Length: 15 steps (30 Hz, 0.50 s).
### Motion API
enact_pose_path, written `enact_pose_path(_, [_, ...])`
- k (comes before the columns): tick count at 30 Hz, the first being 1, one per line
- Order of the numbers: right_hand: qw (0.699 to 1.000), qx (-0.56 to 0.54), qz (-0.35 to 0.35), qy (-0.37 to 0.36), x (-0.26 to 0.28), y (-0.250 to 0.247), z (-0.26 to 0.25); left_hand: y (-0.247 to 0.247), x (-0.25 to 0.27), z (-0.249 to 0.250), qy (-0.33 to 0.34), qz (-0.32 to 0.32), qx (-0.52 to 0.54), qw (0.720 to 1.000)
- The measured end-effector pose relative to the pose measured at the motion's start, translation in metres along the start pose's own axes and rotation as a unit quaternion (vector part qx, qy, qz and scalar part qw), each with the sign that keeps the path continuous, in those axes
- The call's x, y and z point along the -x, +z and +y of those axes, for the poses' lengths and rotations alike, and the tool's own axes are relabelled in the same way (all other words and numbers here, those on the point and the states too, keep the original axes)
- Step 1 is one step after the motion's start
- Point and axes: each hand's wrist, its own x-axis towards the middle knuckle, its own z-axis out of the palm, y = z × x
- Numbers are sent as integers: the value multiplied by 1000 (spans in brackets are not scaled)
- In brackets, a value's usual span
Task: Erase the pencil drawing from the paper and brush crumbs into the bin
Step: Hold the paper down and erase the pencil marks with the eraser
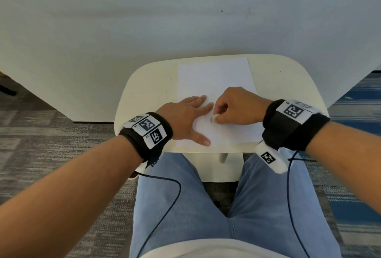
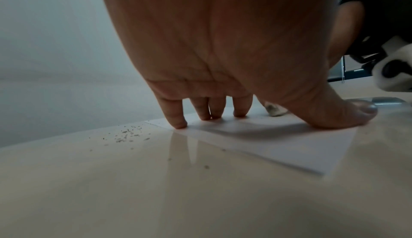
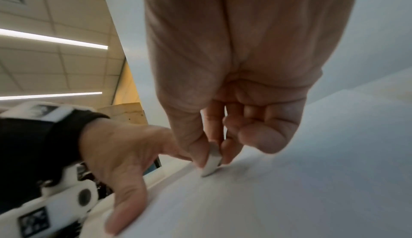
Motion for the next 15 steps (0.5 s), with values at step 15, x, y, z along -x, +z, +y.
enact_pose_path(15, [1000, -7, -25, -15, 19, 12, -3, -9, 0, 9, -8, -26, -33, 999])
